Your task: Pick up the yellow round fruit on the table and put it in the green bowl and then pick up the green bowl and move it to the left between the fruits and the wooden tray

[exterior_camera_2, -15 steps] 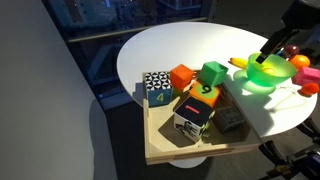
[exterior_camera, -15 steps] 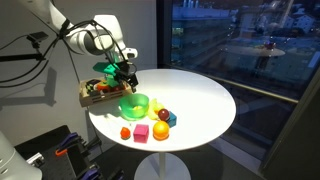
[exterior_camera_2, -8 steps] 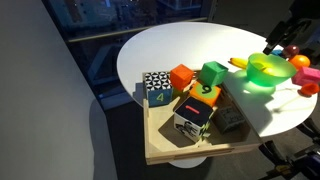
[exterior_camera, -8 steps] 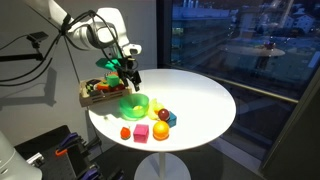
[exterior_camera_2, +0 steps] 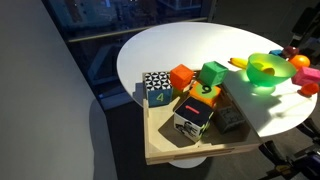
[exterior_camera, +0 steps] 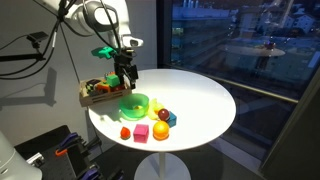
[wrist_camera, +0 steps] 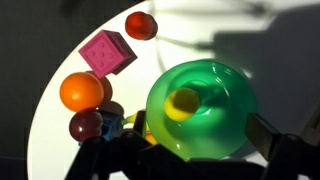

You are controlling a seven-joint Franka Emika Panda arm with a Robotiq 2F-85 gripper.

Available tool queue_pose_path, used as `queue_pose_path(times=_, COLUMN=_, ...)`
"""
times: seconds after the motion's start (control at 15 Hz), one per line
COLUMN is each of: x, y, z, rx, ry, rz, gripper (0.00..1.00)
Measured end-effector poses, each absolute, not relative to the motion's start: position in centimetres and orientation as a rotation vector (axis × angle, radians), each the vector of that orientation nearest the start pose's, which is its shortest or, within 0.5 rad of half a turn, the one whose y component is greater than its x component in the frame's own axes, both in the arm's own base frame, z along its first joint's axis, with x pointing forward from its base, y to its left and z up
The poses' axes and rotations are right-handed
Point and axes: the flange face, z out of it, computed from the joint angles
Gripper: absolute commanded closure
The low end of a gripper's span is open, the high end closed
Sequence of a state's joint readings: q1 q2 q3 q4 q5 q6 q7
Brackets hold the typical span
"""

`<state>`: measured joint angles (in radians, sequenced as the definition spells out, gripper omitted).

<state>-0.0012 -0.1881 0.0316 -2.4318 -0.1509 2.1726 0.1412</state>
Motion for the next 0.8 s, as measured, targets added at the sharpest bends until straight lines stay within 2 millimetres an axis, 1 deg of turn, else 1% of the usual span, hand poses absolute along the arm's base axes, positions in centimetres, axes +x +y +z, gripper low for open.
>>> queue_pose_path(times=0.33, x=44.1, y=-0.2, z=39.9, rx=-3.262, ry=-0.056, rz=0.230, gripper=0.00)
queue_pose_path(times=0.53, x=43.6, y=-0.8, z=41.8, rx=-3.255, ry=-0.082, rz=0.235, gripper=0.00)
queue_pose_path(times=0.8, x=42.7, y=-1.4, z=44.4, rx=-3.231, ry=-0.094, rz=0.190, gripper=0.00)
